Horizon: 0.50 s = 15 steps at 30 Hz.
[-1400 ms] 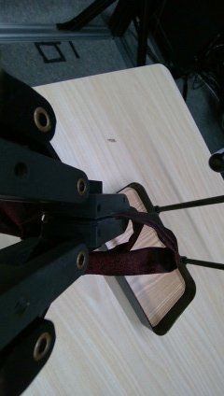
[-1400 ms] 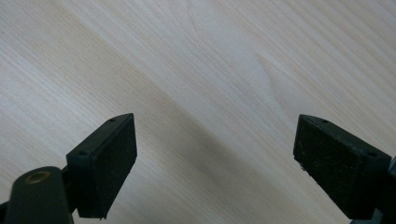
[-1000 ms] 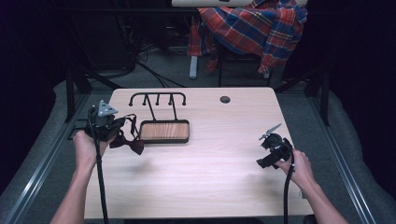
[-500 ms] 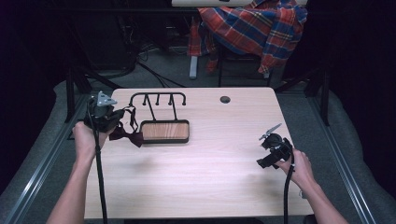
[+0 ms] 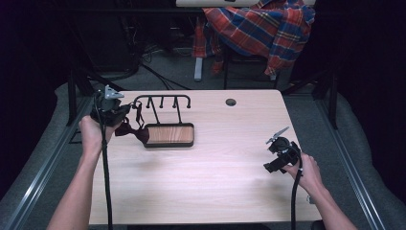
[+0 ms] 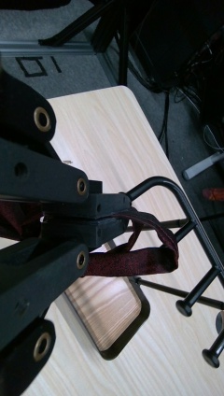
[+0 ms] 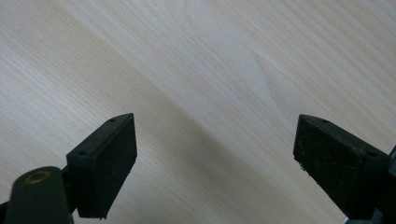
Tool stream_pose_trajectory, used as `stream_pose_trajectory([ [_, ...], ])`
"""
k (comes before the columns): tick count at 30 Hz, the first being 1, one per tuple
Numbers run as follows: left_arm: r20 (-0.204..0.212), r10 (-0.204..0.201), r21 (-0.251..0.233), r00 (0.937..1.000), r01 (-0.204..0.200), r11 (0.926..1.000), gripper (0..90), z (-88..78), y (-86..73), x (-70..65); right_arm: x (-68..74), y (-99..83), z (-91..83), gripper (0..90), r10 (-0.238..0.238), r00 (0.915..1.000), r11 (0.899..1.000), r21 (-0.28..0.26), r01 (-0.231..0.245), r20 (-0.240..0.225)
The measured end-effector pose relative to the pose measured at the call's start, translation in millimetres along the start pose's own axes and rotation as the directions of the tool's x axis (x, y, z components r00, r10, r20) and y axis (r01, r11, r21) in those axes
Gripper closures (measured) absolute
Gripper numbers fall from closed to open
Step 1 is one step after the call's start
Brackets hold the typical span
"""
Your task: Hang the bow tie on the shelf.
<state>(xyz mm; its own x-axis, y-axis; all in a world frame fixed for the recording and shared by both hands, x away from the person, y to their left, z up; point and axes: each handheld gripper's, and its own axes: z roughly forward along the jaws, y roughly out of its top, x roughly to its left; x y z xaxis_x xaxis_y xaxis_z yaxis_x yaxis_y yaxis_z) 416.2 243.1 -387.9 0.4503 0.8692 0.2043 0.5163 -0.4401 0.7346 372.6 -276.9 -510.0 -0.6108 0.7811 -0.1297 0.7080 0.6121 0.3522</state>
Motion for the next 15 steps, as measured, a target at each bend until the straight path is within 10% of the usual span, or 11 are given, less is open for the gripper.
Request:
stream_pose_trajectory([
  [15, -0.016, 0.006, 0.048, 0.9999, -0.005, 0.9988, 88.8, 16.9, 13.6, 8.9, -1.0, 0.7, 0.0, 13.1, -0.014, 0.9999, 1.000, 0.021, 0.014, 0.000],
])
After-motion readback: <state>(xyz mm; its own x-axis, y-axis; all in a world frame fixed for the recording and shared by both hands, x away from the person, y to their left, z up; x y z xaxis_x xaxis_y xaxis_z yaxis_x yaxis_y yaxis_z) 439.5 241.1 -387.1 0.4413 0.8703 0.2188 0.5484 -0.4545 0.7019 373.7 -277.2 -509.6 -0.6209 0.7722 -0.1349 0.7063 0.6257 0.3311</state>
